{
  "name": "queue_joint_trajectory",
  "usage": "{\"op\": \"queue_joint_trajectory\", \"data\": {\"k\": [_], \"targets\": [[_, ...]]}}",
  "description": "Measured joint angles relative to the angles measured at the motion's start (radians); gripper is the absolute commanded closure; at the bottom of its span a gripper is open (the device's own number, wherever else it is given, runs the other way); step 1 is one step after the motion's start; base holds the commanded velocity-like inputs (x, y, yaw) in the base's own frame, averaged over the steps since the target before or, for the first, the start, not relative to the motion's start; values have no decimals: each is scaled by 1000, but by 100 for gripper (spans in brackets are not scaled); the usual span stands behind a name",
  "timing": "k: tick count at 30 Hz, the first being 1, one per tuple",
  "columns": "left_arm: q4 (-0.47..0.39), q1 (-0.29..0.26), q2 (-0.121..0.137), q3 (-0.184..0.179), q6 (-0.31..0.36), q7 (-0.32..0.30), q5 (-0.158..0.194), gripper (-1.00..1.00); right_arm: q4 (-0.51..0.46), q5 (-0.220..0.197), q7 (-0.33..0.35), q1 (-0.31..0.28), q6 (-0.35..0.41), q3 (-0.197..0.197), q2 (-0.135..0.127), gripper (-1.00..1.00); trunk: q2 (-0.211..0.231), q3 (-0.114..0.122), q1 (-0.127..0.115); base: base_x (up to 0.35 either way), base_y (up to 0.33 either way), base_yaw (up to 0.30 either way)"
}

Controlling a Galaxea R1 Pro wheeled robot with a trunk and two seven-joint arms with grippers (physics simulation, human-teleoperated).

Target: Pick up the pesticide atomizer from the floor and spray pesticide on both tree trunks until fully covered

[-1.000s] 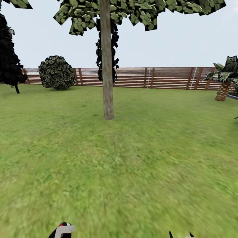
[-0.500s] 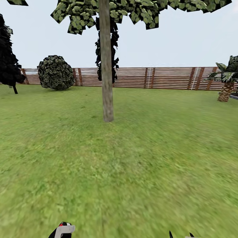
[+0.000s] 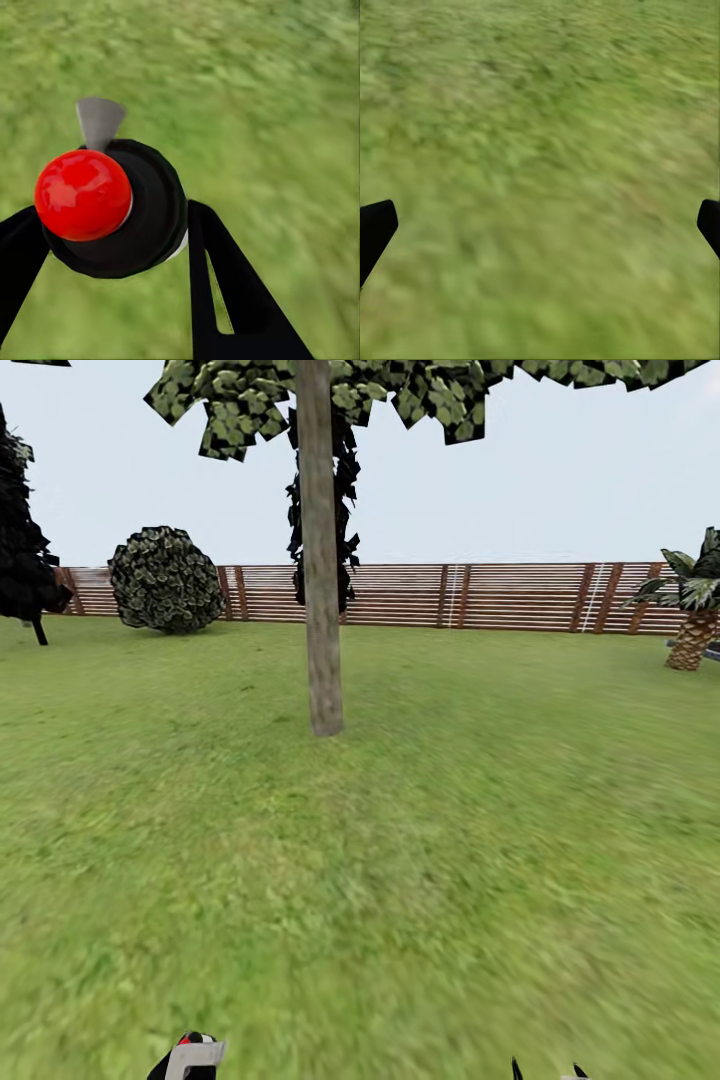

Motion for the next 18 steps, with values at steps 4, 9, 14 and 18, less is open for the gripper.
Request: {"op": "queue_joint_trajectory", "data": {"k": [4,9,14,18], "targets": [[0,0,0,0,0,0,0,100,0,0,0,0,0,0,0,-100,0,0,0,340,0,0],[0,0,0,0,0,0,0,100,0,0,0,0,0,0,0,-100,0,0,0,340,0,0],[0,0,0,0,0,0,0,100,0,0,0,0,0,0,0,-100,0,0,0,340,0,0],[0,0,0,0,0,0,0,100,0,0,0,0,0,0,0,-100,0,0,0,340,0,0]]}}
